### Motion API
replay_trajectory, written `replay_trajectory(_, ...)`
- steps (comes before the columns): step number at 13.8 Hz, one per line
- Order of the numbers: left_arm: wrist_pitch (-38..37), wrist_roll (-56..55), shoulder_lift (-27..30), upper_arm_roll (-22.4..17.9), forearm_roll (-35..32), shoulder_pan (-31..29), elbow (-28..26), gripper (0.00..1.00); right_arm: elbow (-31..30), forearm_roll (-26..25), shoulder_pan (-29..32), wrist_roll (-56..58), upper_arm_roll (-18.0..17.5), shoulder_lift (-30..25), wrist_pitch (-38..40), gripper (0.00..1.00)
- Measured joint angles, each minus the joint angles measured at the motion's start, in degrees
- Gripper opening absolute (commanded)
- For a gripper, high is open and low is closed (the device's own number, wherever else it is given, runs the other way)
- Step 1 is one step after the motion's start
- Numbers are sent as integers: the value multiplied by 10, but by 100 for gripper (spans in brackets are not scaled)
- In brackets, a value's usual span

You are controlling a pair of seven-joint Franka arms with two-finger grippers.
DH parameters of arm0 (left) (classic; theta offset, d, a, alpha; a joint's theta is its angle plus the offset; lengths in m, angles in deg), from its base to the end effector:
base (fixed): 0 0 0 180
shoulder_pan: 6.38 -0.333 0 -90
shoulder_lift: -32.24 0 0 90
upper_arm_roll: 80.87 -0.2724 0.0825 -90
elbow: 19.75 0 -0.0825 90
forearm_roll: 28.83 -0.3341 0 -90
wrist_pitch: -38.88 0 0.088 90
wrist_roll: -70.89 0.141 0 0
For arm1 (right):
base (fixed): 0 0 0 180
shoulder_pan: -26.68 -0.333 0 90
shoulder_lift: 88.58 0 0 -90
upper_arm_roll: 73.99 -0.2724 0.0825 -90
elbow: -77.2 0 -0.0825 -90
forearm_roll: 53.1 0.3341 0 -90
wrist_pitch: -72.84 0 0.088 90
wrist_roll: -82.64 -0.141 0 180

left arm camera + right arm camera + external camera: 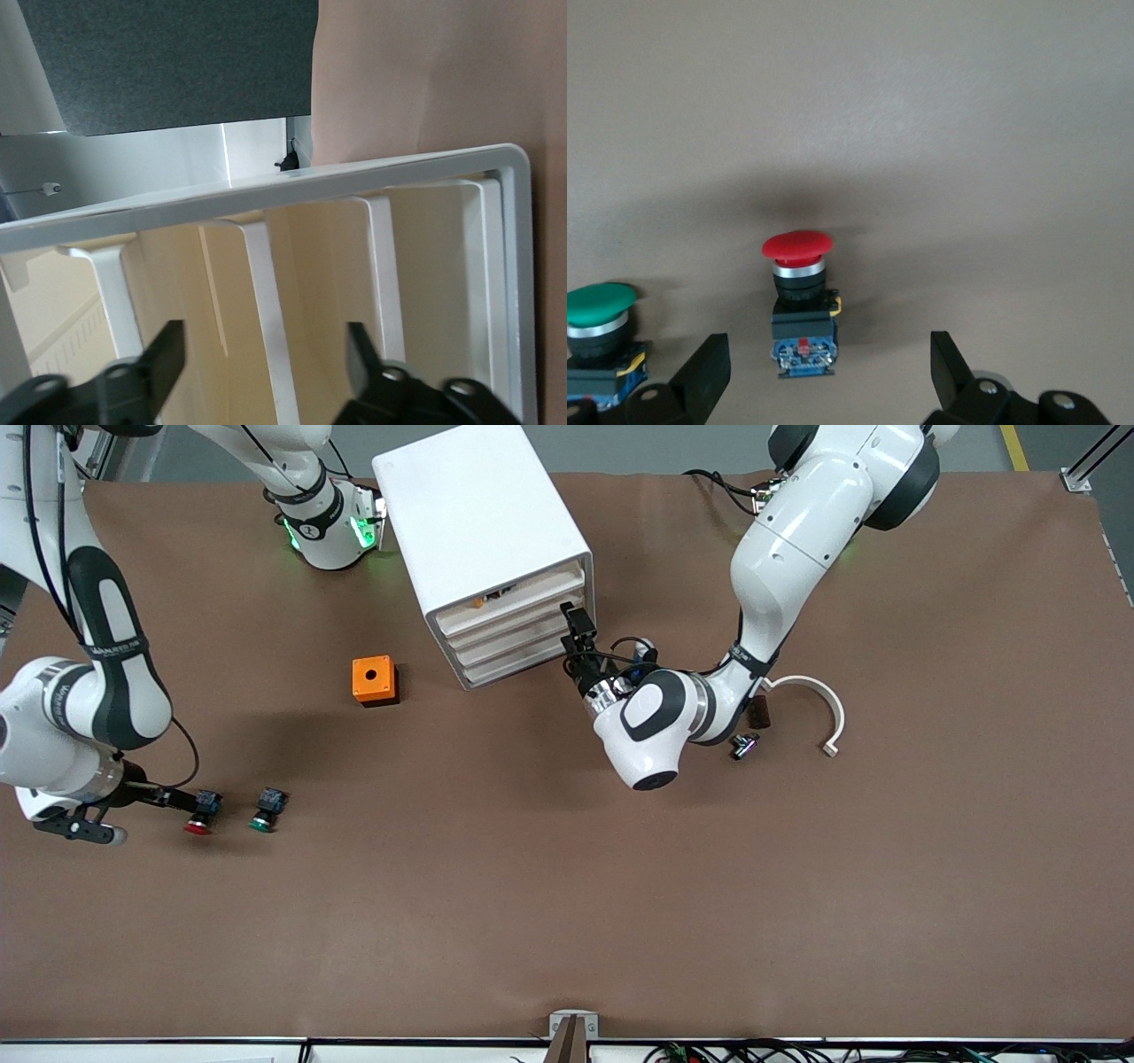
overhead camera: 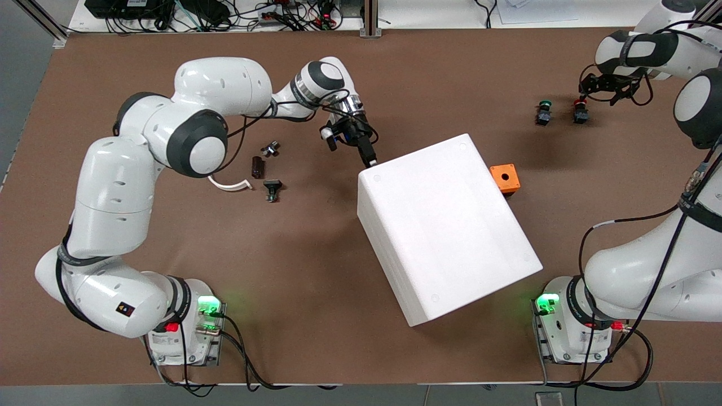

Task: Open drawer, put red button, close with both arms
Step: 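Pull the drawer open with the left gripper while the right gripper grasps the red button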

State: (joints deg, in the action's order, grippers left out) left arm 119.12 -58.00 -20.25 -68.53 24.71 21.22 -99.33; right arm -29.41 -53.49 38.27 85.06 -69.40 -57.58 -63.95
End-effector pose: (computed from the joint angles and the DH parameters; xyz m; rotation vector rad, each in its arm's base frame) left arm 0.3686 -0.4436 0.1905 -1.2031 -1.6276 1.4447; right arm 0.5605 -0.1620 0.1916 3.0788 -0.3463 -0.0310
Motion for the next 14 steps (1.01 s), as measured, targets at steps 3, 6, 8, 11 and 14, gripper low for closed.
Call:
replay_trajectory(3,-4,0,-9,0,4,4,0,50,0,0,-3,-16,-3,12,-1,100)
replay_trajectory(6,-7,0,-13,1,8,16,0,50,-3,0,-3,-27,-3,17,-18,100)
replay_trajectory(8,-10,0,-13,10,8,23,0,41,-14,0,-3,-30,-3,23,-45,100)
replay_trajectory(11,-13,0,-15,13,8,37,0,29,-24,0,-3,-31,-3,30,-55,100)
replay_trajectory(14,-13,0,-19,13,8,39,0,16,-26,0,-3,-32,-3,31,-55,59)
